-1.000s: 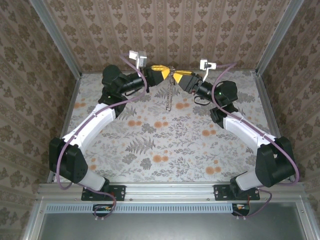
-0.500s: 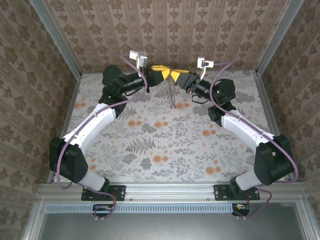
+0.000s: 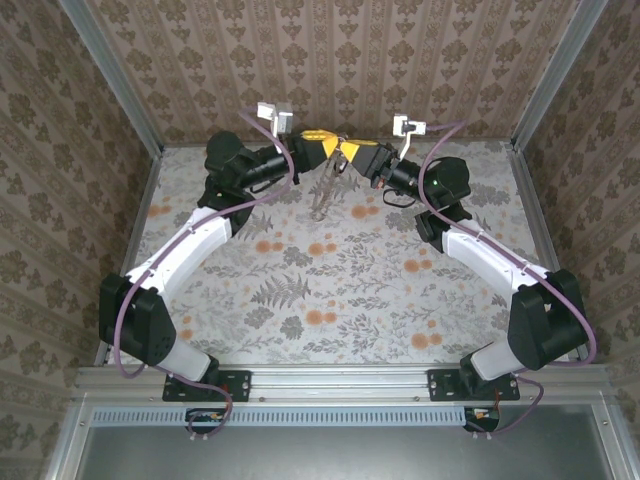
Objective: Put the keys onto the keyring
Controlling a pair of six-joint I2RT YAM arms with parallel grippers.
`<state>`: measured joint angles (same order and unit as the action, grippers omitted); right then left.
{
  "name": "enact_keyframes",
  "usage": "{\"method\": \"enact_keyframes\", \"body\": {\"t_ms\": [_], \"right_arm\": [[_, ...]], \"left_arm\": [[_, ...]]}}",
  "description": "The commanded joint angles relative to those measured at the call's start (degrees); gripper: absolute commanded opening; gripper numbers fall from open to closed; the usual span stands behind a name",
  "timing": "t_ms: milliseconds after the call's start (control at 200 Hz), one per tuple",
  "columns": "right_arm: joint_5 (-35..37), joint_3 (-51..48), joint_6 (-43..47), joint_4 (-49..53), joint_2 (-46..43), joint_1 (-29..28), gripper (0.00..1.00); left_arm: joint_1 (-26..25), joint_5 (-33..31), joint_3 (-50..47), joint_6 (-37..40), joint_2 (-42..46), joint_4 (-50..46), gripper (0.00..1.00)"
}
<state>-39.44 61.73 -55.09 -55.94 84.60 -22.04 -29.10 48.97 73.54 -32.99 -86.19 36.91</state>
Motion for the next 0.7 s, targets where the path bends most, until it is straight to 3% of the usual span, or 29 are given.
{"method": "enact_keyframes", "body": {"t_ms": [0, 365, 695], "right_arm": [[1.24, -0.59, 1.11, -0.69, -2.31, -0.29, 0.00], [2.87, -3.70, 2.84, 1.25, -4.53, 0.02, 0.00], [2.84, -5.21, 3.81, 2.94, -7.66, 0.28, 0.00]], "left_arm": [[0.19, -1.60, -0.64, -1.02, 1.97, 2.83, 0.00], [2.14, -6.22, -2.60, -2.73, 4.19, 3.15, 0.00], [2.57, -5.35, -2.79, -3.06, 5.07, 2.84, 0.00]]}}
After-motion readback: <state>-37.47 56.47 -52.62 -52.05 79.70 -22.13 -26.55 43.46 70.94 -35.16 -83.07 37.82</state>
